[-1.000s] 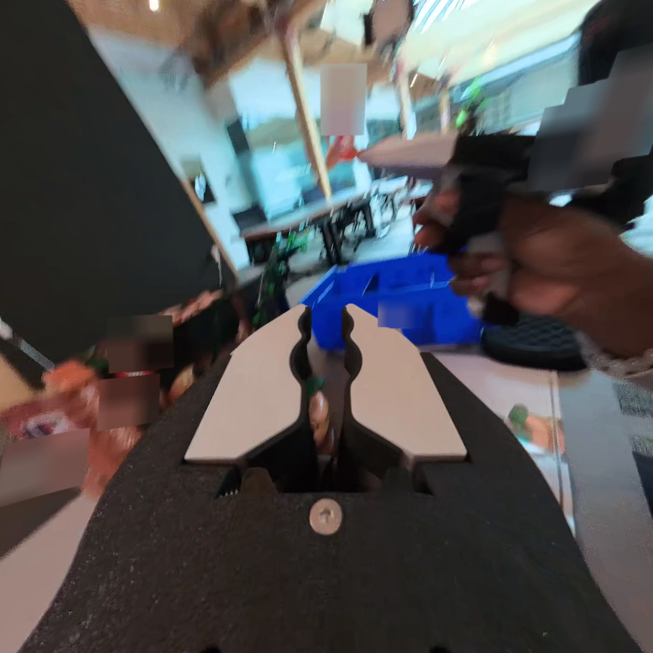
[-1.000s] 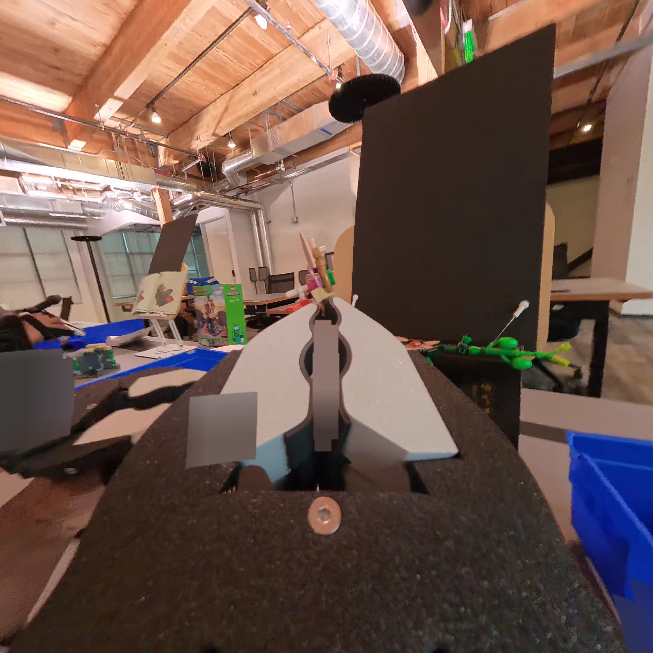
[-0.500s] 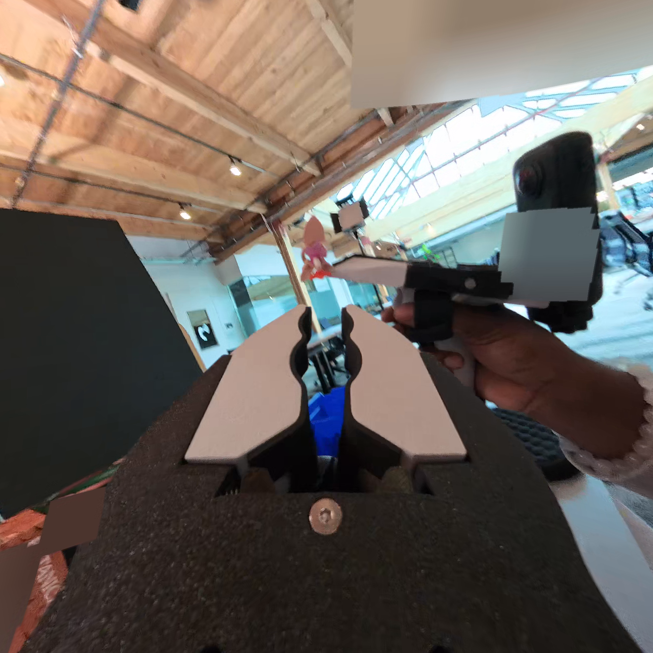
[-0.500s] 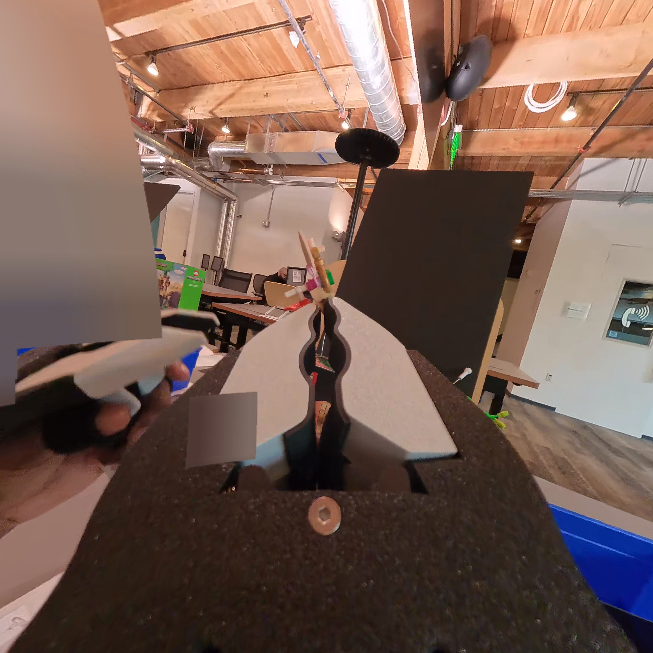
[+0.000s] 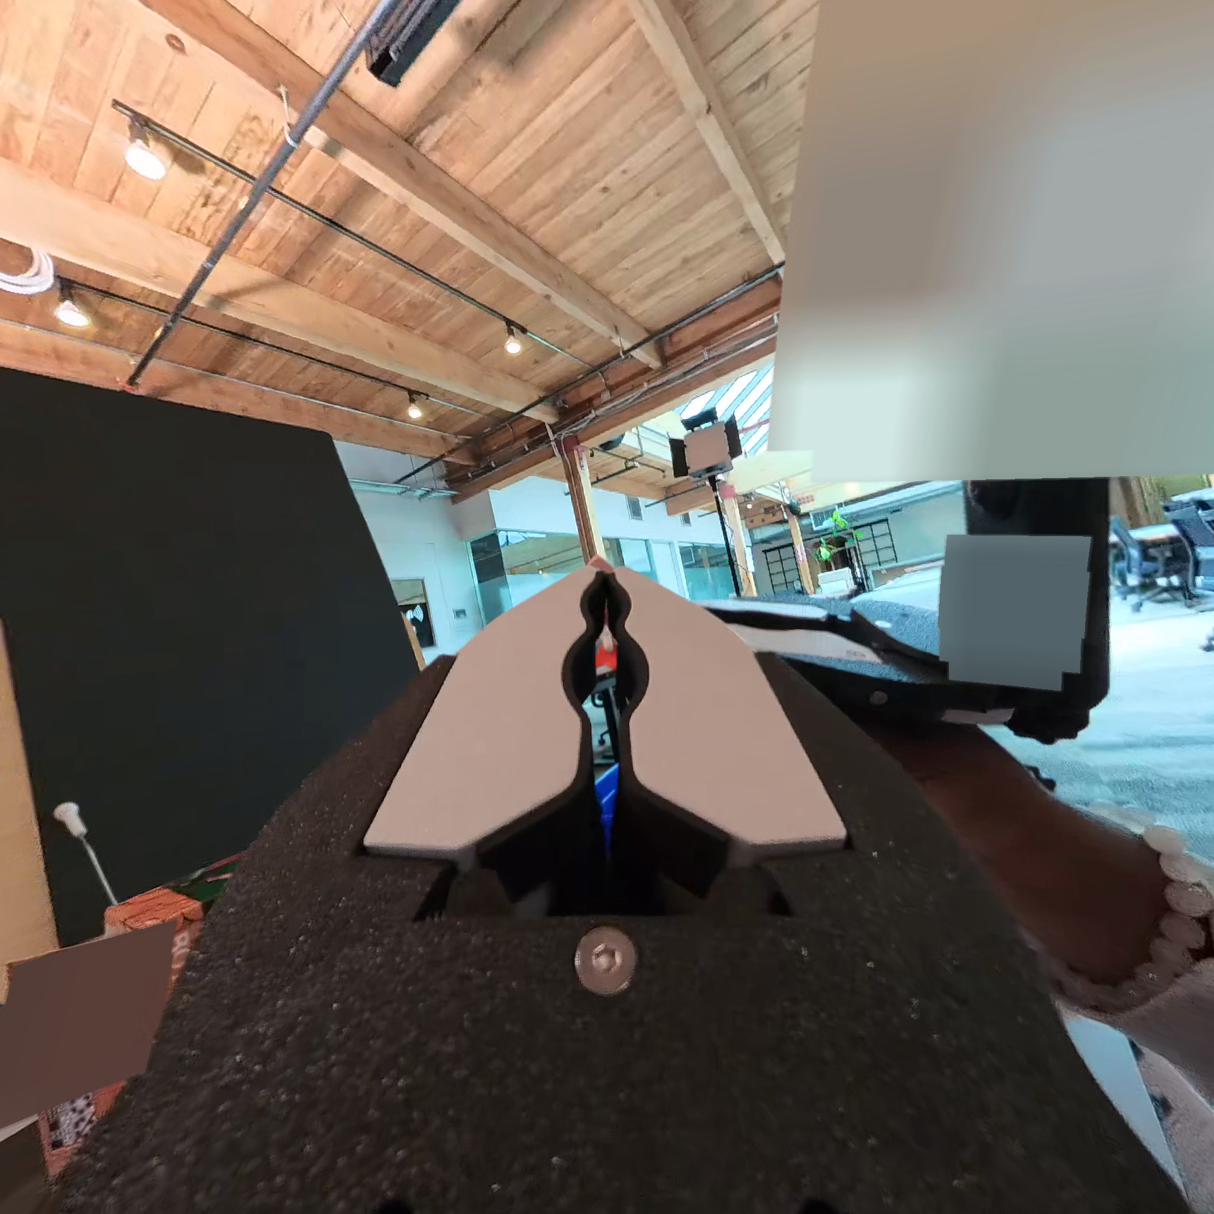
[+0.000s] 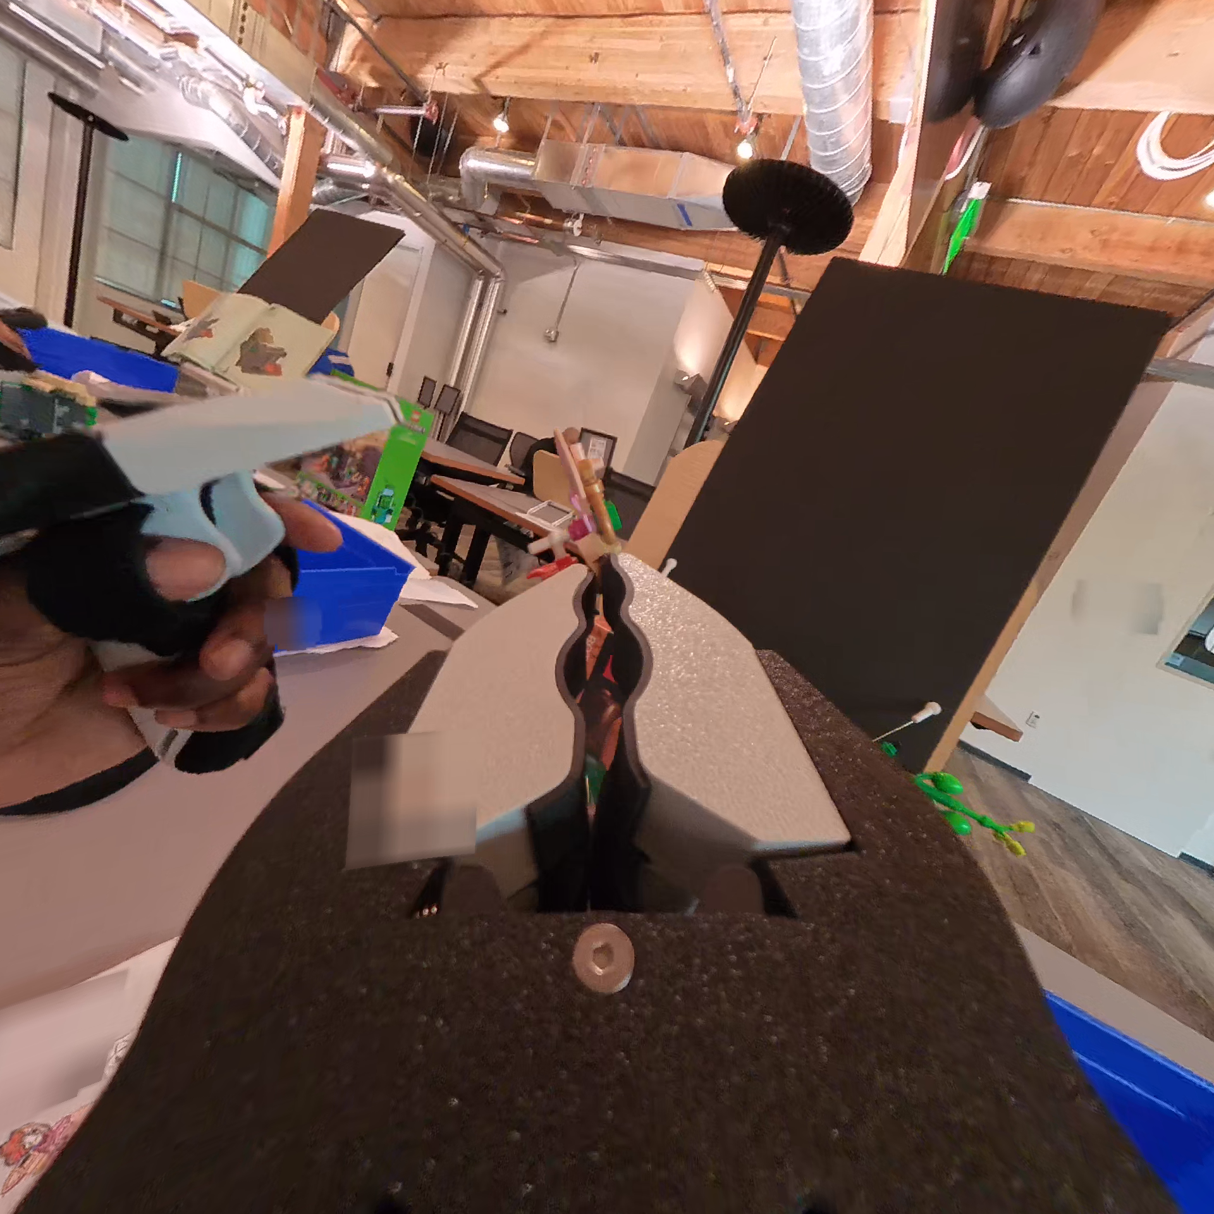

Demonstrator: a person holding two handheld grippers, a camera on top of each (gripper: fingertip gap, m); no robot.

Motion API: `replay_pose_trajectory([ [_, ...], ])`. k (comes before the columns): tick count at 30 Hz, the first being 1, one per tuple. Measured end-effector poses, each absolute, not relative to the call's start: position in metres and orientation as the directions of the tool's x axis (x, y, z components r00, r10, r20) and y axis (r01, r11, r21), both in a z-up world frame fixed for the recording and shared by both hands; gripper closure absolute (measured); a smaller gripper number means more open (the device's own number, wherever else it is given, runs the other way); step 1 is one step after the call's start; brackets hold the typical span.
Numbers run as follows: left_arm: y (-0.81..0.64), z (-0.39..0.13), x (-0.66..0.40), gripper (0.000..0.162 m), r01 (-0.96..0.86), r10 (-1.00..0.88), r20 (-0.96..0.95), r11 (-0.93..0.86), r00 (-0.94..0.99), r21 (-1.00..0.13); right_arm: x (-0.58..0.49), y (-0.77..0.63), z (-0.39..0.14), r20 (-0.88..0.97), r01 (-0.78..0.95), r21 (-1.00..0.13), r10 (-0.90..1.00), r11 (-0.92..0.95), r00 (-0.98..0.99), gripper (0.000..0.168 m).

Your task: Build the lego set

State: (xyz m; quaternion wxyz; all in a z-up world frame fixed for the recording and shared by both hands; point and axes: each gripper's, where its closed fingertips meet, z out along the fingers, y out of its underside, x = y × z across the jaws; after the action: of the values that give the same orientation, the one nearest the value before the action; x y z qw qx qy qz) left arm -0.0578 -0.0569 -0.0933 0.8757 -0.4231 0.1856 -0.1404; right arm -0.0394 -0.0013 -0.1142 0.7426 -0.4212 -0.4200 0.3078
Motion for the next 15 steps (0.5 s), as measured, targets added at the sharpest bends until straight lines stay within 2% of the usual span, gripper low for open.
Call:
replay_pose_trajectory([
  [2, -0.062, -0.09, -0.063, 0.158, 0.111, -0.403, -0.186, 0.609, 0.896, -0.785, -0.045, -0.003, -0.115, 0.399, -0.064, -0.879, 0.803, 0.472, 0.443, 0.167],
  [5, -0.064, -0.09, -0.065, 0.141, 0.098, -0.412, -0.187, 0.579, 0.892, -0.809, -0.048, -0.008, -0.114, 0.453, -0.029, -0.855, 0.774, 0.517, 0.441, 0.167],
  [8, -0.066, -0.088, -0.067, 0.144, 0.046, -0.36, -0.214, 0.593, 0.908, -0.804, -0.049, -0.012, -0.115, 0.505, 0.01, -0.828, 0.738, 0.56, 0.448, 0.167],
  [15, -0.056, -0.098, -0.063, 0.136, -0.027, -0.34, -0.245, 0.535, 0.908, -0.844, -0.051, -0.02, -0.114, 0.576, 0.066, -0.781, 0.676, 0.621, 0.46, 0.167],
])
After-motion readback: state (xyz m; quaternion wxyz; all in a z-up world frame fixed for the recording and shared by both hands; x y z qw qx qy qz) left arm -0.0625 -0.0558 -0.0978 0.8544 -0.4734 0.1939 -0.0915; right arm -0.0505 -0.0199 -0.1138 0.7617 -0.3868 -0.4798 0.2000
